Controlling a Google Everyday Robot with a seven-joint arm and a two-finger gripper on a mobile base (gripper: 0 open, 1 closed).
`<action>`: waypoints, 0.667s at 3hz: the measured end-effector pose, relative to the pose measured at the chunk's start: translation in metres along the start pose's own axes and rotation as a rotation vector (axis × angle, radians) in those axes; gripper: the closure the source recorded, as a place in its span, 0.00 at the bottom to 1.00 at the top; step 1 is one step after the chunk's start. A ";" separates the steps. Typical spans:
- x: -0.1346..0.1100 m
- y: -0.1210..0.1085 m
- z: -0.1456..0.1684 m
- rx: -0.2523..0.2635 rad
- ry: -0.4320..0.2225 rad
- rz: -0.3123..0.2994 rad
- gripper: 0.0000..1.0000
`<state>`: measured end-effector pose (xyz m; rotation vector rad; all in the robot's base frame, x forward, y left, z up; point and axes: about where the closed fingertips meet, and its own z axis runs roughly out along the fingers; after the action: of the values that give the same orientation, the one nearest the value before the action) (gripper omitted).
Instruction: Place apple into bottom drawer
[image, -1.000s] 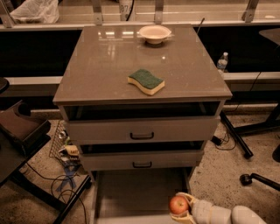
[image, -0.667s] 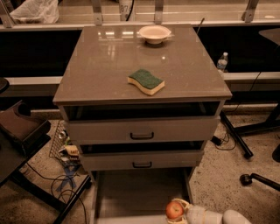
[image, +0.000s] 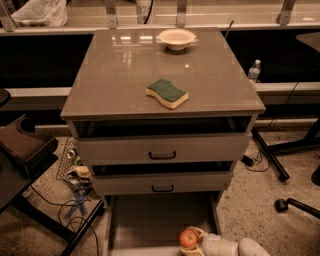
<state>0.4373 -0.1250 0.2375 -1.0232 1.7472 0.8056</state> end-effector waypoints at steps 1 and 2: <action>-0.006 -0.007 0.032 -0.032 -0.015 -0.025 1.00; -0.003 -0.005 0.068 -0.084 0.005 -0.044 1.00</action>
Offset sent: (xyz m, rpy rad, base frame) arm 0.0432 0.0768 -0.0342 -0.0154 -0.0027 0.1328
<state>0.4689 -0.0688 0.2159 -1.1169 1.7012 0.8555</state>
